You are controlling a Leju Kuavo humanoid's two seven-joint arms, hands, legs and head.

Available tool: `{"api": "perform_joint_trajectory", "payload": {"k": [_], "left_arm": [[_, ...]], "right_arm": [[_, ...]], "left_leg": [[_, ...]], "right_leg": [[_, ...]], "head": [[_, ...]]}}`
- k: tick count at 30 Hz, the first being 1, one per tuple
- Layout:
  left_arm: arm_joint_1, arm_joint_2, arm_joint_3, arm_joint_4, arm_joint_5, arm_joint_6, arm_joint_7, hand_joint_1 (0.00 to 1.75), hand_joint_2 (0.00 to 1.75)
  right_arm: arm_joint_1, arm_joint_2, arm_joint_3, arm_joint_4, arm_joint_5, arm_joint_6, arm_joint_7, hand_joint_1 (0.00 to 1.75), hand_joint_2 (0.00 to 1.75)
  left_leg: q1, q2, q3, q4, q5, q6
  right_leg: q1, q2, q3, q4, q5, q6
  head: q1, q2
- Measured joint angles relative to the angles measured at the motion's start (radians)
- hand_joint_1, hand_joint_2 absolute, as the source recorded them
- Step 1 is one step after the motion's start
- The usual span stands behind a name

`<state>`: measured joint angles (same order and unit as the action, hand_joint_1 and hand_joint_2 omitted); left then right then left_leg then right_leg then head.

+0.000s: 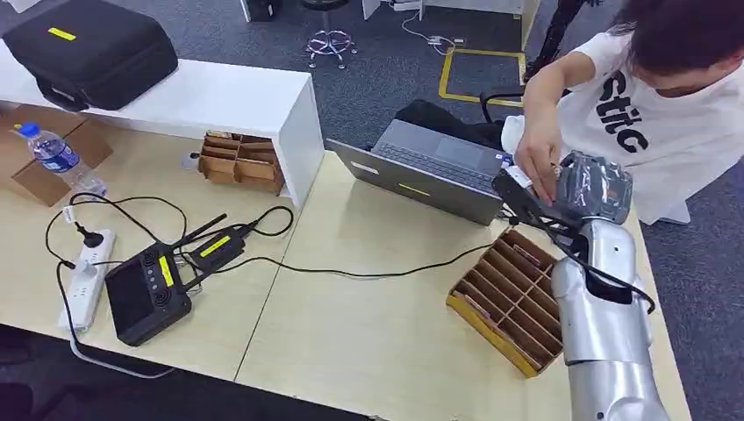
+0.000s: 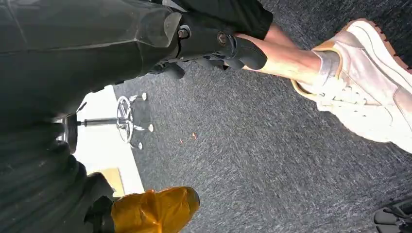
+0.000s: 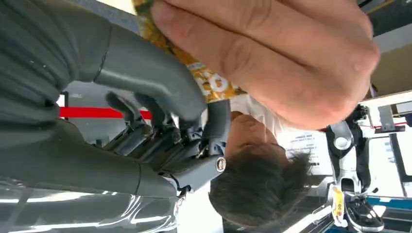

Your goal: Pass the card to the sensor for recognition and then transmit it.

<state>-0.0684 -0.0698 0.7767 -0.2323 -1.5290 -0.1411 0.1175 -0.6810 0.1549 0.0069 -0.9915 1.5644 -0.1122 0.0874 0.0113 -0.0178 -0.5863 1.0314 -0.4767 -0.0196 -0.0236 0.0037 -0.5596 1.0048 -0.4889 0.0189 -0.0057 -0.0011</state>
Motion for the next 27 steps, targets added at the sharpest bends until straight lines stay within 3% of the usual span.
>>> {"api": "perform_joint_trajectory", "payload": {"k": [6, 17, 22, 27], "left_arm": [[0.001, 0.000, 0.000, 0.000, 0.000, 0.000, 0.000, 0.00, 1.75], [0.005, 0.005, 0.000, 0.000, 0.002, 0.006, 0.006, 0.00, 1.75], [0.008, 0.015, 0.004, 0.000, 0.003, 0.007, 0.011, 0.00, 1.75], [0.013, 0.027, 0.013, 0.000, 0.005, 0.013, 0.019, 0.00, 1.75]], "right_arm": [[0.005, 0.000, -0.006, -0.025, -0.047, -0.018, -0.027, 0.00, 1.75], [0.022, 0.000, -0.106, -0.195, -0.266, 0.040, -0.087, 0.00, 1.75], [0.025, -0.029, -0.234, -0.233, -0.458, 0.088, -0.090, 0.00, 1.75], [0.038, -0.096, -0.385, -0.233, -0.603, 0.103, -0.122, 0.00, 1.75]], "left_leg": [[0.000, 0.000, 0.000, 0.000, 0.000, 0.000], [0.000, 0.000, 0.000, 0.000, 0.000, 0.000], [0.000, 0.000, 0.000, 0.001, 0.000, 0.000], [0.000, -0.001, -0.001, 0.002, -0.001, 0.001]], "right_leg": [[0.000, 0.000, 0.000, 0.000, 0.000, 0.000], [0.000, 0.000, -0.001, 0.000, 0.000, 0.000], [0.000, -0.001, 0.000, -0.001, 0.000, 0.000], [0.000, -0.001, 0.000, -0.001, 0.000, 0.000]], "head": [[0.000, 0.000], [0.000, 0.000], [0.000, 0.000], [0.000, 0.000]]}}
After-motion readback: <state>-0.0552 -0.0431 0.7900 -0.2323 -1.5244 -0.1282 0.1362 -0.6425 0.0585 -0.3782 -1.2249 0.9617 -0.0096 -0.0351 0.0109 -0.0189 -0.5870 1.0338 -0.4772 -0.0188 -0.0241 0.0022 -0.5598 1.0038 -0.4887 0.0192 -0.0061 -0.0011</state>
